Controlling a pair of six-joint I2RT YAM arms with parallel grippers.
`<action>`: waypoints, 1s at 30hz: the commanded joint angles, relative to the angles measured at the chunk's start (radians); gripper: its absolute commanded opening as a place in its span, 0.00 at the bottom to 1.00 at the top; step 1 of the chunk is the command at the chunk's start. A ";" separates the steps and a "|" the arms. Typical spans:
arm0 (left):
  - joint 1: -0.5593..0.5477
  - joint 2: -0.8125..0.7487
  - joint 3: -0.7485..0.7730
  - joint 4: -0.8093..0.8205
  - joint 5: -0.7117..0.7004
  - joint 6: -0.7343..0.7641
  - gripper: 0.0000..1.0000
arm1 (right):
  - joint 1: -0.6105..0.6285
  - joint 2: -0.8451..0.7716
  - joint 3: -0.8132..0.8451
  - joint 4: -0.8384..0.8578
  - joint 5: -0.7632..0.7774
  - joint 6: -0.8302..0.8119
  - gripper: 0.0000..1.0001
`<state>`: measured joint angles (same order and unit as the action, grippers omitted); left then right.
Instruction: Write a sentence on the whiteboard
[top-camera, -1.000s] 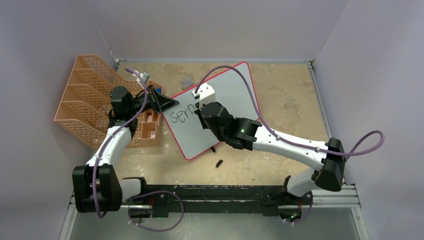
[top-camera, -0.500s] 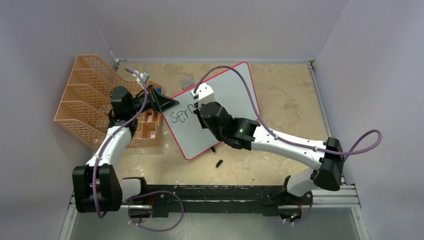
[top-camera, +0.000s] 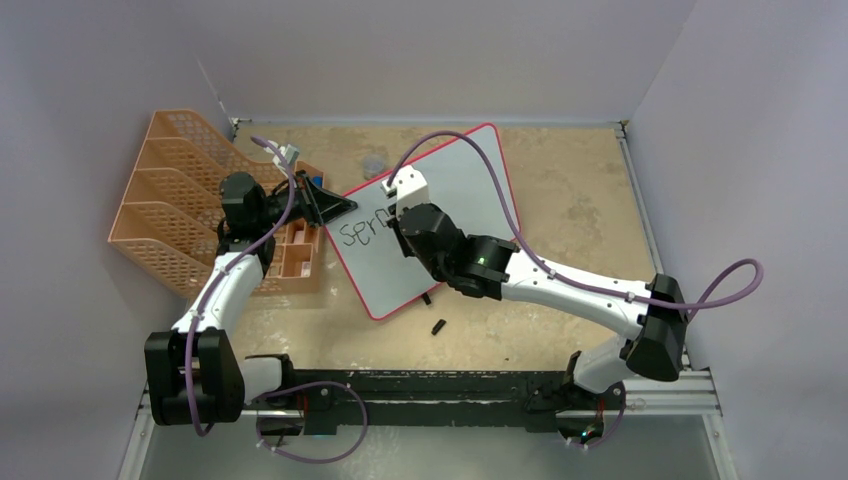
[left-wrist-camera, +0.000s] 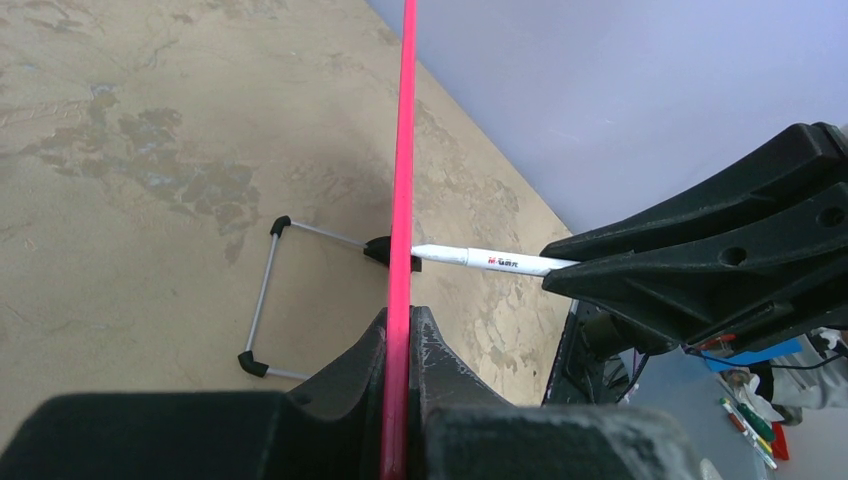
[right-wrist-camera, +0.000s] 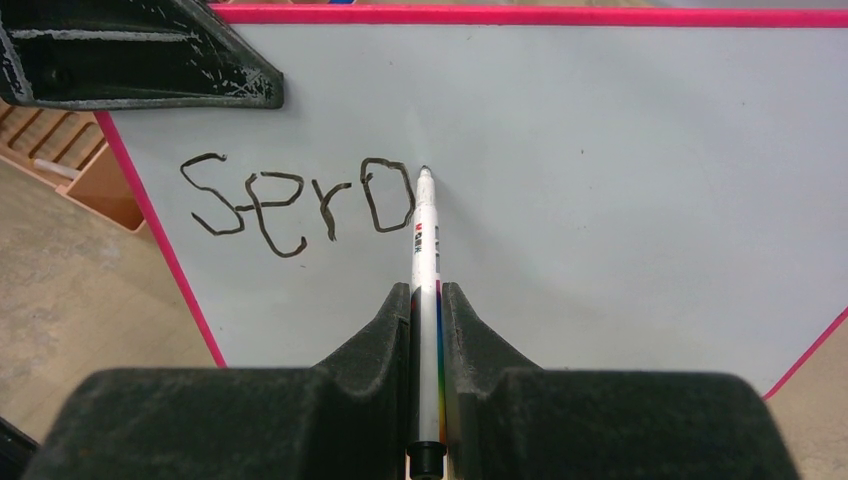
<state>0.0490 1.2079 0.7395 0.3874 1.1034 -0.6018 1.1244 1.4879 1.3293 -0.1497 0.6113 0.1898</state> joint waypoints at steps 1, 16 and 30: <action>-0.021 -0.002 0.009 -0.005 0.036 0.032 0.00 | -0.006 0.014 0.029 -0.012 0.011 0.010 0.00; -0.021 -0.004 0.008 -0.005 0.036 0.032 0.00 | -0.005 -0.003 0.005 -0.096 -0.002 0.068 0.00; -0.021 -0.001 0.008 -0.007 0.034 0.031 0.00 | -0.005 -0.064 0.000 -0.013 -0.019 0.056 0.00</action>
<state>0.0475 1.2079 0.7395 0.3794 1.0985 -0.6014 1.1244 1.4849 1.3247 -0.2329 0.6048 0.2432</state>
